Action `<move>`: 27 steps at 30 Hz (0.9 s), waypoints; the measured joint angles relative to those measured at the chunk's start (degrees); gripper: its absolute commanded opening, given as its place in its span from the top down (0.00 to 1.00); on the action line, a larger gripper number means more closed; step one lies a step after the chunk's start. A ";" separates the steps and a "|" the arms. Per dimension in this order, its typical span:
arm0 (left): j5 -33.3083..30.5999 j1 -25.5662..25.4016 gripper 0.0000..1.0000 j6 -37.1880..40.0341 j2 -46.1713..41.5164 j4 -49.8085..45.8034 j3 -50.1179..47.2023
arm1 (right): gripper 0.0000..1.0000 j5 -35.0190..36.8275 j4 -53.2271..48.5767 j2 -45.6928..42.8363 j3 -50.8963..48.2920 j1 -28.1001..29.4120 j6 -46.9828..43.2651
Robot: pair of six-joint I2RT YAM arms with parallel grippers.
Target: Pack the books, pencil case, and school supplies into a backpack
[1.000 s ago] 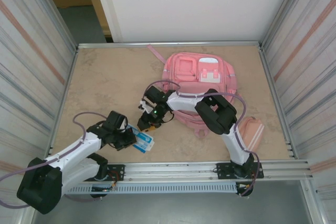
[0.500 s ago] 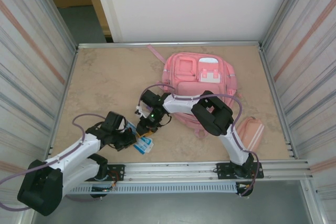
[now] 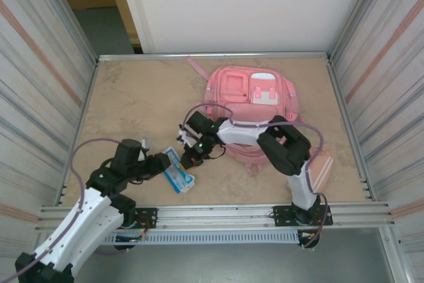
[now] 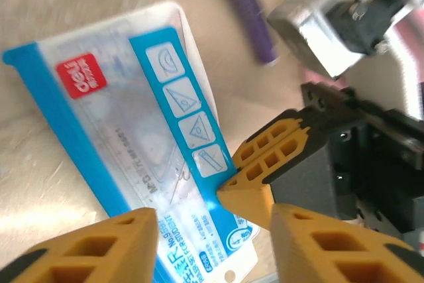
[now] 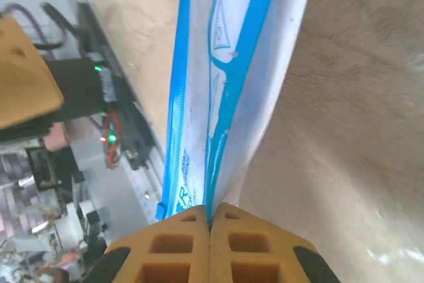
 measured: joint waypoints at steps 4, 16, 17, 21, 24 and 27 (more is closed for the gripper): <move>-1.22 0.59 0.38 -0.13 0.13 1.57 3.17 | 1.00 0.07 3.63 -6.93 -3.13 -3.10 0.20; 7.69 6.88 0.52 -0.28 8.59 11.23 4.13 | 1.00 -0.11 7.98 -13.20 -5.14 -3.50 1.42; 8.33 7.32 0.66 -0.42 8.59 11.87 4.20 | 1.00 -0.26 8.17 -13.25 -5.29 -3.50 1.46; 11.91 8.83 1.00 -0.15 8.33 15.19 4.22 | 0.86 -1.60 10.12 -13.29 -6.05 -3.50 2.71; 13.81 8.85 1.00 0.94 6.56 17.86 4.22 | 0.75 -1.66 12.13 -13.86 -7.34 -3.52 3.26; 15.78 9.01 1.00 2.56 4.85 19.69 4.22 | 0.48 0.48 15.34 -18.56 -11.67 -3.67 3.10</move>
